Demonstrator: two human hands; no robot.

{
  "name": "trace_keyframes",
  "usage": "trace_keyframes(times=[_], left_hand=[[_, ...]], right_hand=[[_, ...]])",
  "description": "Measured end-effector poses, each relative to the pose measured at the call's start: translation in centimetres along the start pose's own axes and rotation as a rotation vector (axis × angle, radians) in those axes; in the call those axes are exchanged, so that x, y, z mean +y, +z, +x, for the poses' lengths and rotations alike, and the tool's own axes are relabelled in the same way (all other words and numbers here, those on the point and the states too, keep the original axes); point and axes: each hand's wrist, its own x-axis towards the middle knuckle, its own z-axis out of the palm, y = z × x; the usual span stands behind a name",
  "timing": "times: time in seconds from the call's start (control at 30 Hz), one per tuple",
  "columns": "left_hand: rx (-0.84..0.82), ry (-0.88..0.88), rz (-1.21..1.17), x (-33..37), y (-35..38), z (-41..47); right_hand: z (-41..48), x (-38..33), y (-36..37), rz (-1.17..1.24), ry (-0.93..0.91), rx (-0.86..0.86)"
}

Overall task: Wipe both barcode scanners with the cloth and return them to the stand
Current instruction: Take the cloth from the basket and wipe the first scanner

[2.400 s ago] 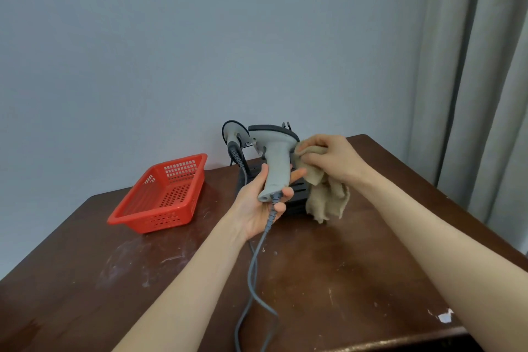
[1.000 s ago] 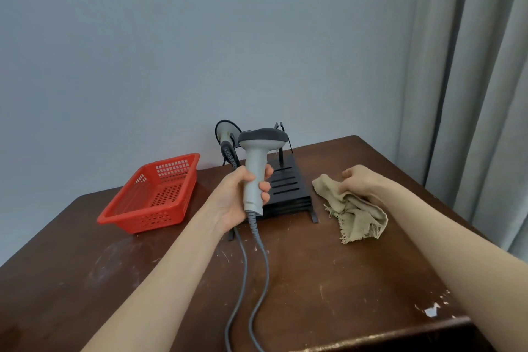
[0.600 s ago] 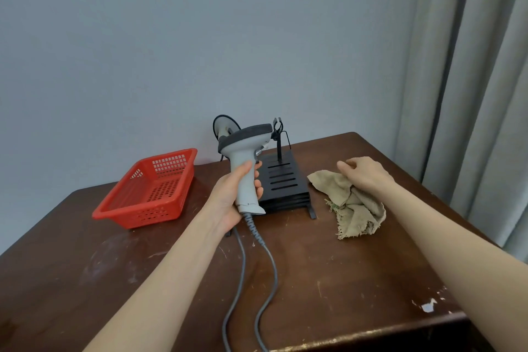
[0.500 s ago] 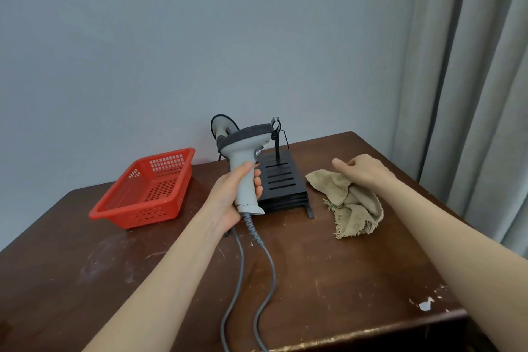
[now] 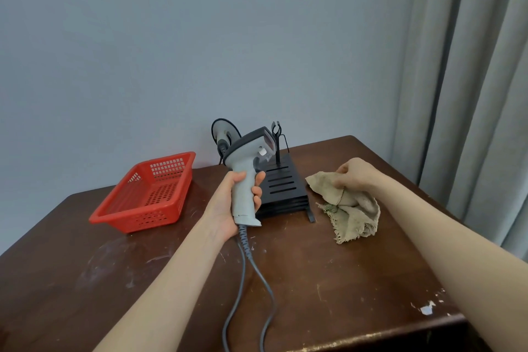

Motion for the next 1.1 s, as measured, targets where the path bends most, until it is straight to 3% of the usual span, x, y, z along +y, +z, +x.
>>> trace_keyframes(times=[0.2, 0.37, 0.53, 0.77, 0.93, 1.1], left_hand=[[0.026, -0.024, -0.029, -1.0, 0.0, 0.4], [-0.025, -0.006, -0.054, -1.8, 0.1, 0.7], [-0.094, -0.023, -0.083, -2.6, 0.0, 1.0], [0.013, 0.042, -0.014, -3.8, 0.8, 1.6], [0.041, 0.114, 0.059, -4.3, 1.6, 1.7], [0.09, 0.171, 0.142, -4.6, 1.4, 2.3]], right_hand=[[0.2, 0.5, 0.5, -0.034, 0.045, 0.049], [0.2, -0.9, 0.5, 0.426, -0.085, 0.118], [-0.9, -3.2, -0.1, 0.618, -0.138, 0.224], [-5.4, -8.1, 0.0, 0.334, -0.477, 0.66], [-6.0, -8.5, 2.0, 0.109, -0.625, 0.597], [-6.7, -9.0, 2.4, 0.205, -0.607, 0.508]])
